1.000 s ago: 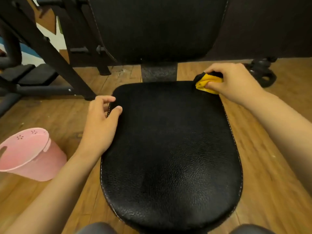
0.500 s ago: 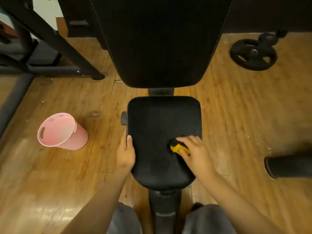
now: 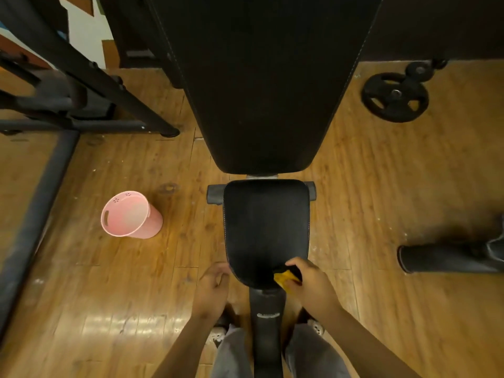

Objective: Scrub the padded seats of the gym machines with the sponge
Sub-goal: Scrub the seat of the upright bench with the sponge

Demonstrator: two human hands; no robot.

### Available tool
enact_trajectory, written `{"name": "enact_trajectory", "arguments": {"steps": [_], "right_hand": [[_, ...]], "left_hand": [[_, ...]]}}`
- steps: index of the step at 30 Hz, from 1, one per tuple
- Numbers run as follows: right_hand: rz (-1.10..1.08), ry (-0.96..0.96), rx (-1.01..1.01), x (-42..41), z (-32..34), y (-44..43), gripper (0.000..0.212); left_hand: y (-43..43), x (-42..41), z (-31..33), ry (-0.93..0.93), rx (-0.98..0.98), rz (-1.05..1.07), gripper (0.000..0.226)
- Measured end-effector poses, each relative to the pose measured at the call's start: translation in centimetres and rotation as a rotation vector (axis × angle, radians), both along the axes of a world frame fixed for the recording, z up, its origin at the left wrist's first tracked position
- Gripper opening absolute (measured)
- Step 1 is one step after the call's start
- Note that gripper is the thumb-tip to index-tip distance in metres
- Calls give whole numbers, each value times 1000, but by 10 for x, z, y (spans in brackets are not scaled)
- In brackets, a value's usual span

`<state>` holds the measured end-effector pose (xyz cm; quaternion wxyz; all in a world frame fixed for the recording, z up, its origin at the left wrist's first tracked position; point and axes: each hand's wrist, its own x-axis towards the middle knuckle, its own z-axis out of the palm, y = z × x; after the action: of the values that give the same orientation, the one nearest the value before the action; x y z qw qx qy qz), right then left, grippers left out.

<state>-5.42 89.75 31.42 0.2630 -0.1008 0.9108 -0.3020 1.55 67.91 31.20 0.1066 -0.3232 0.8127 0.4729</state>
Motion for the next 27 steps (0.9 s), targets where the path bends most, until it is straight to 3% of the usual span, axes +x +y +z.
{"name": "enact_trajectory", "arguments": {"steps": [6, 14, 21, 27], "right_hand": [[-325, -15, -50, -36, -7, -16, 26], [-532, 112, -15, -137, -82, -73, 34], [-517, 295, -4, -172, -119, -120, 32], [-171, 229, -20, -124, -118, -167, 32]], "left_hand": [[-8, -13, 3, 37, -75, -87, 20], [-20, -76, -96, -26, -99, -10, 46], [-9, -61, -165, 7, 141, 180, 70], [-14, -53, -171, 1, 277, 234, 80]]}}
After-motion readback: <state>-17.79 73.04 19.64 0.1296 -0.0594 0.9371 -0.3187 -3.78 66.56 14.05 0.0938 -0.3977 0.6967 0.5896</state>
